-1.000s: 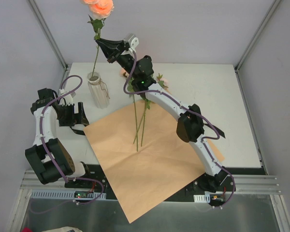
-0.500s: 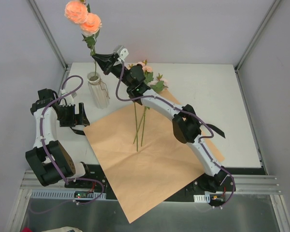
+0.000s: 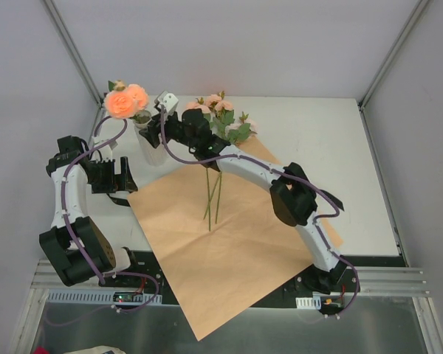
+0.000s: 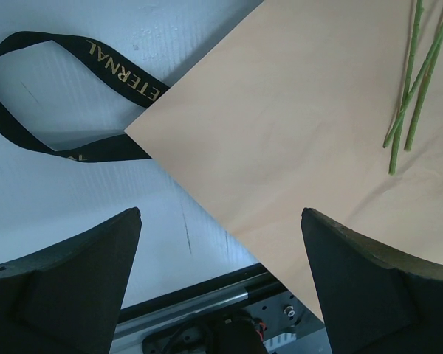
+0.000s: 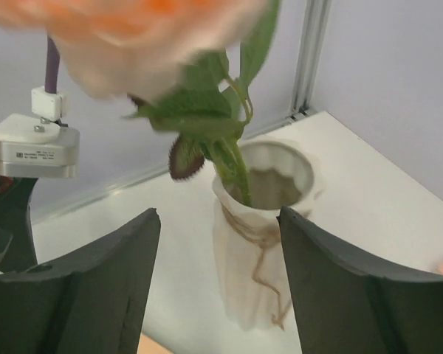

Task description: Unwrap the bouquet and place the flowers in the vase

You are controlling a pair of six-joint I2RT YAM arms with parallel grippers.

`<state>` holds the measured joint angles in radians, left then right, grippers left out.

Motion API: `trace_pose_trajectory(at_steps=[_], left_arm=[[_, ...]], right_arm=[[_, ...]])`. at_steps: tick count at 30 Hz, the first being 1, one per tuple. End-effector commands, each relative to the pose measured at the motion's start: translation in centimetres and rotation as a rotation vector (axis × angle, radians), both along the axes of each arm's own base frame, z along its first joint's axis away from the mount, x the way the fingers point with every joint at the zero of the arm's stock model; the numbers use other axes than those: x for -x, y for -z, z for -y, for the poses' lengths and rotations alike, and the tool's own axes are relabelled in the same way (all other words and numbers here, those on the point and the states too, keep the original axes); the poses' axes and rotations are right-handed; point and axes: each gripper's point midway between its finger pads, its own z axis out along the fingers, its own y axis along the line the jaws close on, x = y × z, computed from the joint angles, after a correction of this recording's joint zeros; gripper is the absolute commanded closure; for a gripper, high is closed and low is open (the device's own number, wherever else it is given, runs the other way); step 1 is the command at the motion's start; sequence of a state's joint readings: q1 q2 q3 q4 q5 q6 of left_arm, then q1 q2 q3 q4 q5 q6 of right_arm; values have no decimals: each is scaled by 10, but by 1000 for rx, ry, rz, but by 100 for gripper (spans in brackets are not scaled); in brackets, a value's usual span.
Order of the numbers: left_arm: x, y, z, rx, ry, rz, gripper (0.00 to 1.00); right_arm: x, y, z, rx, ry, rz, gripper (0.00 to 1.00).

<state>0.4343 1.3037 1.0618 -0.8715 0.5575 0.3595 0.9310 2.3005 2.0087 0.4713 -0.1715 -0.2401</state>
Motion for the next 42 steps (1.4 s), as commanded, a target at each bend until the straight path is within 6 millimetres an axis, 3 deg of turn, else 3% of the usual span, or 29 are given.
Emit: trace_pose_trajectory(at_steps=[1, 4, 5, 6, 7, 10, 12, 14, 15, 18, 19, 20, 22, 24, 32, 42], left_arm=[[7, -6, 7, 31, 15, 28, 10], [7, -6, 8, 40, 9, 27, 10], [6, -6, 9, 45, 12, 27, 10], [7, -5, 9, 48, 10, 26, 10], [7, -4, 9, 48, 9, 21, 10], [7, -5, 7, 50, 3, 24, 10], [6, -7, 7, 50, 1, 31, 10], [5, -8, 7, 51, 0, 35, 10], [5, -8, 6, 51, -2, 34, 10], [3, -9, 5, 54, -6, 30, 10], [2, -9, 5, 57, -8, 29, 10], [1, -10, 5, 59, -9, 29, 10], [0, -11, 5, 62, -15, 31, 10], [-1, -11, 5, 63, -15, 30, 10], [0, -8, 2, 53, -20, 16, 10], [0, -4, 1, 49, -14, 0, 10]], right_arm=[[11, -100, 50, -74, 47, 38, 29], [15, -98, 75, -33, 77, -8, 18], [20, -91, 85, 6, 89, -40, 15], [17, -86, 95, 30, 113, -58, 3], [16, -78, 101, 64, 131, -84, 3], [10, -38, 130, 208, 225, -238, 4], [9, 4, 150, 248, 264, -420, 4], [12, 32, 163, 276, 260, -509, 4], [19, 64, 171, 306, 217, -575, 4], [11, 100, 185, 355, 266, -612, 4], [7, 101, 187, 370, 294, -612, 2], [7, 123, 193, 431, 323, -649, 1], [-5, 128, 198, 458, 388, -644, 7], [-10, 145, 200, 502, 413, -667, 10], [-32, 171, 181, 532, 423, -690, 25], [-50, 191, 183, 555, 510, -691, 38]])
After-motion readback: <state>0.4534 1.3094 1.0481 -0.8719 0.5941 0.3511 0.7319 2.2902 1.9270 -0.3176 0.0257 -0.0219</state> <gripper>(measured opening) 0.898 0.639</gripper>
